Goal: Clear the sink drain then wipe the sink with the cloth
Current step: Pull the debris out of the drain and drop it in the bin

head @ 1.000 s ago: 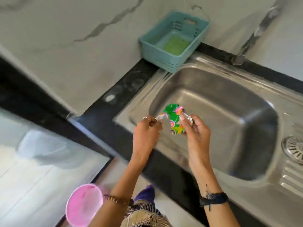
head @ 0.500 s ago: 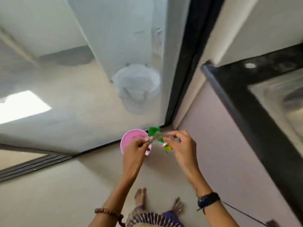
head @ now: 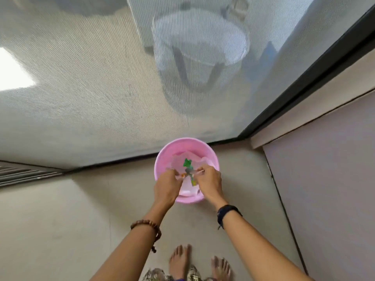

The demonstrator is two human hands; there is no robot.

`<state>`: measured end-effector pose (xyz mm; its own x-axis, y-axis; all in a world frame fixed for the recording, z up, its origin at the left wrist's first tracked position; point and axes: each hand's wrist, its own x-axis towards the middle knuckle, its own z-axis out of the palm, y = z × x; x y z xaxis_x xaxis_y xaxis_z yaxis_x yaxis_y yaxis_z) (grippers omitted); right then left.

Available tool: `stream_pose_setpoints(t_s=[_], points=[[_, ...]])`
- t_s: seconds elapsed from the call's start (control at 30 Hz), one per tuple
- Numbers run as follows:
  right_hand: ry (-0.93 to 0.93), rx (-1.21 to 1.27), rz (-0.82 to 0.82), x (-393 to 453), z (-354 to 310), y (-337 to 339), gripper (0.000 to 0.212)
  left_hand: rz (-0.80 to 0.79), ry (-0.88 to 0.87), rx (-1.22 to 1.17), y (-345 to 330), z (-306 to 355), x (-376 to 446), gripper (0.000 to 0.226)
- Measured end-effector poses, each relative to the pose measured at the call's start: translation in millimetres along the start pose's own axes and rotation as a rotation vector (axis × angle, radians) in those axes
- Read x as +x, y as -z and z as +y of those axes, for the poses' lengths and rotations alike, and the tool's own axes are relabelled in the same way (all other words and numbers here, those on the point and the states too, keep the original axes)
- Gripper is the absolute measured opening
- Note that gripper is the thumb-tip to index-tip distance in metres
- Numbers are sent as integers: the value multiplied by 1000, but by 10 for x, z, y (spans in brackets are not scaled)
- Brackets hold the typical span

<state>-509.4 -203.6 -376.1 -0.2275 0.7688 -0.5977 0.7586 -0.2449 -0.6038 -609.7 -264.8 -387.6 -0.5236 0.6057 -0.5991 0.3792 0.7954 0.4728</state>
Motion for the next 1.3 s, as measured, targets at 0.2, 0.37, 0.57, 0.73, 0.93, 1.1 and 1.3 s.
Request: stream_pose_setpoints(t_s=[0.2,0.37,0.57,0.73,0.93,1.1,1.3], points=[[-40,227,75,-35,-36,-40,11,-21,12,-275,-30,85,-46,33],[-76,592,196,-715,-707,748,8,37,-6,-652,633,948,-809,2],[20,876,360,-2055,-1698,2318,20,17,-164,-956,1660,2389,-2367,10],[169,927,605,-3098,-1958,3532,24,-160,-460,-1004,1907,3373,-3533,13],[271,990,944,-3883,-1486,4757,20,-453,-810,-885,1343,4453,-4569,10],[149,949,1157,-4009,-490,5665,14,-618,-916,-622,463,5329,-4966,7],[-305,699,951,-3498,949,6428,9,-476,-1018,22,-809,6299,-4517,10]])
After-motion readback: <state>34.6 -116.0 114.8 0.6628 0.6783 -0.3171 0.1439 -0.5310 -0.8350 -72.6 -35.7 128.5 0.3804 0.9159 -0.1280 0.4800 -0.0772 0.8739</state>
